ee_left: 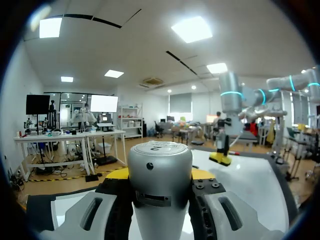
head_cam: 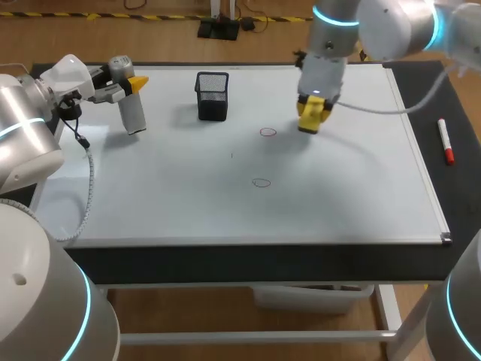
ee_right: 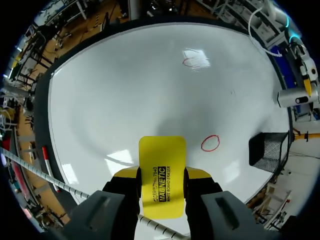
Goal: Pick up the inspection probe, press it on each red-marked spot on the whiteboard one by one, put down the probe, pick up the eraser, and wipe off all the red marks.
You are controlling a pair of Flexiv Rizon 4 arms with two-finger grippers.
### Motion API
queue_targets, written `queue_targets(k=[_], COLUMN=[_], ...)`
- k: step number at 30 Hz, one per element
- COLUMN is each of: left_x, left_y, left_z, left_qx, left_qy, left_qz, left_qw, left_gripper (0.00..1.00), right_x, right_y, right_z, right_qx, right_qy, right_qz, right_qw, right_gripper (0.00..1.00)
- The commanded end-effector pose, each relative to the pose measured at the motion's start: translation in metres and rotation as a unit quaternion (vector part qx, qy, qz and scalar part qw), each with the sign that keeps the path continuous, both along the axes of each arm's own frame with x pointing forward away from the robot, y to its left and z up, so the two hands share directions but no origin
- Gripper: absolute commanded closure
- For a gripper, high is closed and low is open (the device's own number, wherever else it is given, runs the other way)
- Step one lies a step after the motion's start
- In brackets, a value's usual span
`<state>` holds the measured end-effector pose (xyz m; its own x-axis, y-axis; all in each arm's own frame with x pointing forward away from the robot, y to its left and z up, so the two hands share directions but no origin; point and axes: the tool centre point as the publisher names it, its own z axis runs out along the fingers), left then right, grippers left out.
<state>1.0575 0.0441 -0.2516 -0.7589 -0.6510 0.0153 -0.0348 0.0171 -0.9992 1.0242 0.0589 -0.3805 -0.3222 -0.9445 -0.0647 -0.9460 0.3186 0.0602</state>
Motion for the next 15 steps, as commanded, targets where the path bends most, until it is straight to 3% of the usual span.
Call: queue_targets(k=[1,15], left_x=[0.001,0.001], left_y=[-0.001,-0.001], left_z=[0.0,0.0], left_qx=[0.0,0.0], left_qy=[-0.001,-0.001], left_qz=[0.001,0.001], left_qw=[1.0,1.0], left_gripper=[1.0,1.0], right_x=[0.001,-0.008], right_y=[0.03,0.094], right_z=[-0.004,-0.013], right_qx=[-0.031,-0.04], right_qy=[0.006,0.014], right_qz=[0.025,0.106], right_qw=[0.999,0.993], right_gripper=[1.0,1.0])
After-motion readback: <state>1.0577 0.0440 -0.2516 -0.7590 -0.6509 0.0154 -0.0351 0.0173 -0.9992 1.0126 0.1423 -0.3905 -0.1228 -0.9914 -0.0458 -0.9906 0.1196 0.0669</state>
